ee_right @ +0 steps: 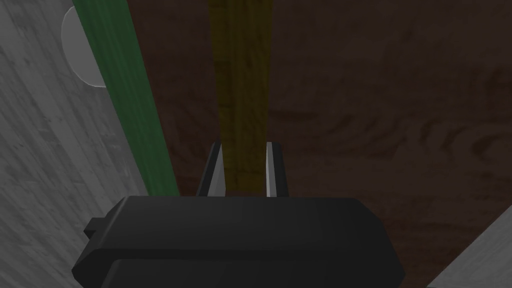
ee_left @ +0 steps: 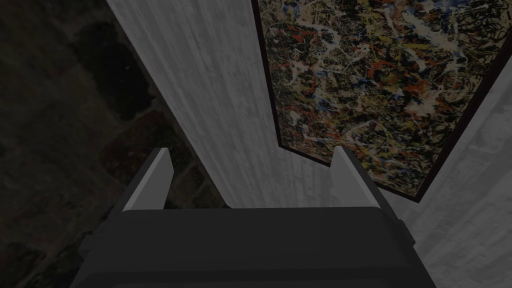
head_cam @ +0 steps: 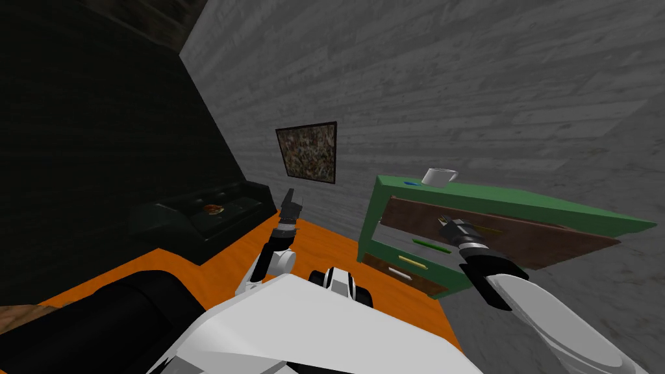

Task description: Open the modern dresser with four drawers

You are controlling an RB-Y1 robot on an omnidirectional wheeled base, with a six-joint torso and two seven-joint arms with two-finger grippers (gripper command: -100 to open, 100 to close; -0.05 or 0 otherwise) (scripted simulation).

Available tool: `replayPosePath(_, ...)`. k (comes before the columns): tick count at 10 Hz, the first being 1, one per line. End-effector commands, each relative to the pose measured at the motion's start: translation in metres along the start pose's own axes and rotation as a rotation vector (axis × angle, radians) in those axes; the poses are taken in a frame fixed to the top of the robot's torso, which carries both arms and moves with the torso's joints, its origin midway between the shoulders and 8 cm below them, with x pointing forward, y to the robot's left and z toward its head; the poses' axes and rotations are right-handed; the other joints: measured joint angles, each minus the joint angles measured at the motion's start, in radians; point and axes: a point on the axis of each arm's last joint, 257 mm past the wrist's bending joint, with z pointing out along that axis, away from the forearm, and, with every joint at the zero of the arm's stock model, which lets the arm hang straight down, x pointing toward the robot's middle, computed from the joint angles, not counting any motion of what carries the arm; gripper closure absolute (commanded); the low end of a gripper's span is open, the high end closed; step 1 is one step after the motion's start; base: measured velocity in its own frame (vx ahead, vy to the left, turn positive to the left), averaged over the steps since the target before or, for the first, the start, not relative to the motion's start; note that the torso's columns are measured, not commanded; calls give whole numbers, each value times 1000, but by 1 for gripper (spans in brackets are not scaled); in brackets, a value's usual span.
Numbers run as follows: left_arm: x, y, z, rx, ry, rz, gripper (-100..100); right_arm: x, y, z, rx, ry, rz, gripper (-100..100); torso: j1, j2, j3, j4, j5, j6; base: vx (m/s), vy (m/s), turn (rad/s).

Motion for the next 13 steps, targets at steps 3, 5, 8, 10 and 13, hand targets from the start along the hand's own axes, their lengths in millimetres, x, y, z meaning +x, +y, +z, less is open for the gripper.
replayPosePath(3,0,0,0,0,0,0,0,23,0,0,6,52,7,100,0,4,3,0,-2,-2,-51,-2,114)
replayPosePath(5,0,0,0,0,0,0,0,31,-6,0,1,46,1,100,0,3,2,1,-1,2,-72,30,-58)
replayPosePath(8,0,0,0,0,0,0,0,31,-7,0,-3,40,1,100,-2,10,7,4,0,7,-98,70,-57)
replayPosePath(10,0,0,0,0,0,0,0,27,-8,-1,-4,29,3,100,-3,7,4,3,0,5,-124,26,-48)
replayPosePath(13,0,0,0,0,0,0,0,29,-18,1,-6,11,3,-100,-1,11,7,4,1,6,-155,40,-49)
